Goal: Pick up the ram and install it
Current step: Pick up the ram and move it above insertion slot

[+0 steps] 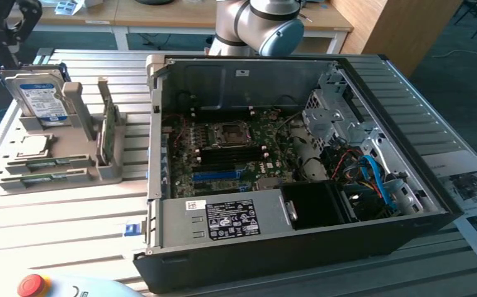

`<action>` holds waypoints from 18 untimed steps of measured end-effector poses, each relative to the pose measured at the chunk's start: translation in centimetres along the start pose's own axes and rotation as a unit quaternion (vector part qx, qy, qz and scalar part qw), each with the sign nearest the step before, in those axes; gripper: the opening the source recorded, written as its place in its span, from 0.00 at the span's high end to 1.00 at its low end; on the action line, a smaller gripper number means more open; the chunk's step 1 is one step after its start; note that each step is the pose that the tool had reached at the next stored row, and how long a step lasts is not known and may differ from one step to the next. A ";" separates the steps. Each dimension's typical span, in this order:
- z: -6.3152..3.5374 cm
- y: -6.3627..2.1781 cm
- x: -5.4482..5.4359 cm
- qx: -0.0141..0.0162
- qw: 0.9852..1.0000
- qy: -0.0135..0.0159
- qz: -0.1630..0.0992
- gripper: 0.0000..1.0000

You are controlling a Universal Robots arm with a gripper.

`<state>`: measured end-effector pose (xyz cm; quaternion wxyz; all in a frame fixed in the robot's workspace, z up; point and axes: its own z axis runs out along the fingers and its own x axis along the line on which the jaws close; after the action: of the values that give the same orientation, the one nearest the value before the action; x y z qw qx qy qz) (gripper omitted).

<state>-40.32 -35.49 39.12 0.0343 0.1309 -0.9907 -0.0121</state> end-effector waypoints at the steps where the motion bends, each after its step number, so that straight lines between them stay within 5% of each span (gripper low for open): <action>1: 0.00 0.00 0.0 0.001 1.000 0.000 -0.009 0.90; 6: 0.00 0.00 0.0 0.003 0.999 0.002 -0.052 0.90; 10: 0.00 0.00 0.0 0.006 0.996 0.003 -0.087 0.90; 18: 0.00 0.00 0.0 0.010 0.988 0.005 -0.155 0.90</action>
<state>-40.32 -35.49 39.12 0.0357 0.2837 -0.9582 -0.0066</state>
